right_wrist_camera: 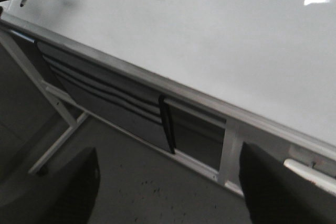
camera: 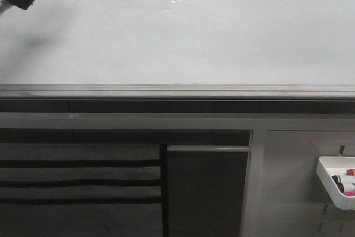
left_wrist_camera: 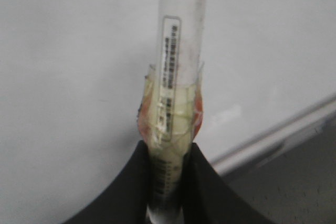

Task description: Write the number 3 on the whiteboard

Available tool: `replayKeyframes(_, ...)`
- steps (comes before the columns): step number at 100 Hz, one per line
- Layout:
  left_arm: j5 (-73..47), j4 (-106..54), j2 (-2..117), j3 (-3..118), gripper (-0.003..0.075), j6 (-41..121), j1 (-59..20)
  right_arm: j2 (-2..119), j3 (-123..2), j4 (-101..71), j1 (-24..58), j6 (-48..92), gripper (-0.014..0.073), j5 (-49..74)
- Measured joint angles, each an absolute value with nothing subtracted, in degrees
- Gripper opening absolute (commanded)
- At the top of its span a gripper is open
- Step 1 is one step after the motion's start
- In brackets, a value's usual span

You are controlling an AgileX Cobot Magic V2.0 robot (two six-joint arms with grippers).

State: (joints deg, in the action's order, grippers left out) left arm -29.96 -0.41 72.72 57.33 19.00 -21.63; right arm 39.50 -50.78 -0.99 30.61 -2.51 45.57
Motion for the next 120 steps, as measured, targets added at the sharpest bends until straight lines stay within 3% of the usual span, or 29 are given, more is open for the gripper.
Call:
replayKeyframes(13,-41.8,-7.2,69.1,57.3,-0.0018,30.8,-28.1,43.7,-55.2,-7.4,30.6,4.1,0.0498,52.2)
replayKeyframes(31,-53.9,-16.8,67.4,57.3,-0.0018,42.9,-37.8,49.9,-59.0,-20.6,30.6,25.0,0.0498,59.2)
replayKeyframes(60,-56.1,-19.8,67.3,57.3,-0.0018,48.1,-51.3,60.6,-60.1,-37.9,31.0,52.9,0.0498,61.4)
replayKeyframes(89,-55.8,-19.9,67.3,59.4,-0.0018,48.3,-52.7,67.6,-62.1,-41.0,38.2,58.6,0.0493,59.7)
replayKeyframes(120,-56.4,-19.9,67.3,60.6,-0.0018,48.3,-52.7,69.8,-63.0,-41.0,40.1,58.5,0.036,57.1)
